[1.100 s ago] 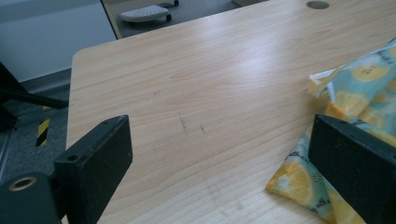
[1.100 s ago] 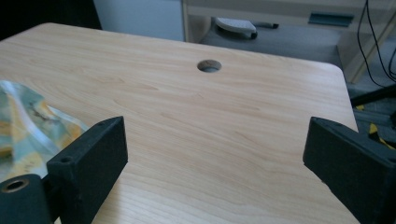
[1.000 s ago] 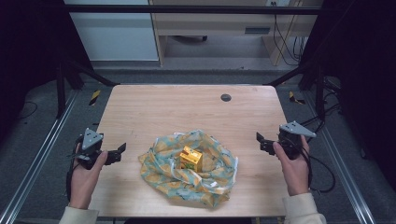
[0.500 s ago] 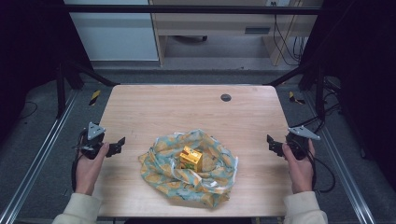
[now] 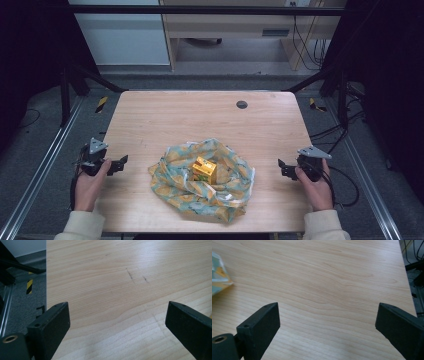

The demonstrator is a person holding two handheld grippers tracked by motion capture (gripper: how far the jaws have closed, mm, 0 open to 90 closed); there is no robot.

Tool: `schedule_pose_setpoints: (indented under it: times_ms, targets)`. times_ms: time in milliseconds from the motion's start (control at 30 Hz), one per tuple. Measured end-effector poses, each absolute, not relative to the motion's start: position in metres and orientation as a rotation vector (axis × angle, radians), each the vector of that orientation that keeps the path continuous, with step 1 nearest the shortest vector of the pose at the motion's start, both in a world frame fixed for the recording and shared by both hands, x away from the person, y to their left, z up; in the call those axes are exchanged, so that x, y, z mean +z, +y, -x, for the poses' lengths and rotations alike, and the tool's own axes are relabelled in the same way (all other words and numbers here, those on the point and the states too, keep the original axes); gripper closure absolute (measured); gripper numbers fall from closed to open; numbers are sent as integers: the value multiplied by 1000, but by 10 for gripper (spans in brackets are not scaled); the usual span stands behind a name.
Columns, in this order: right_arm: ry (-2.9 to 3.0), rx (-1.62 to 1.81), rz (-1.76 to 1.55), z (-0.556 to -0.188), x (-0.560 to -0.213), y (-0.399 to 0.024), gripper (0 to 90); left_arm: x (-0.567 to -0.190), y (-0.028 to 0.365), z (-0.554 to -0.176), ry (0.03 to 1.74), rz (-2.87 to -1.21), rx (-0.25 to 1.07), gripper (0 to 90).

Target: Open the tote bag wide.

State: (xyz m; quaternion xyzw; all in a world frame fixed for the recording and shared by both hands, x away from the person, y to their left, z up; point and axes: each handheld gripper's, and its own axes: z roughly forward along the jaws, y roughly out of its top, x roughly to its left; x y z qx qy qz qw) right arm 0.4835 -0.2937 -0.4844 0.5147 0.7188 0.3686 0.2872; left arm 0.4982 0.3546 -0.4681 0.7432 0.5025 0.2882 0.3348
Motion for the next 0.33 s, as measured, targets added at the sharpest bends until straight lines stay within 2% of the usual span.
schedule_pose_setpoints:
  times_ms: [167, 333]
  targets:
    - [1931, 959, -1395, -480, -487, -291, 60, -470, 356, -496, 1344, -1948, 700, 57]
    - [1936, 958, -1410, -480, -488, -293, 62, -468, 349, -496, 1306, -1943, 689, 61]
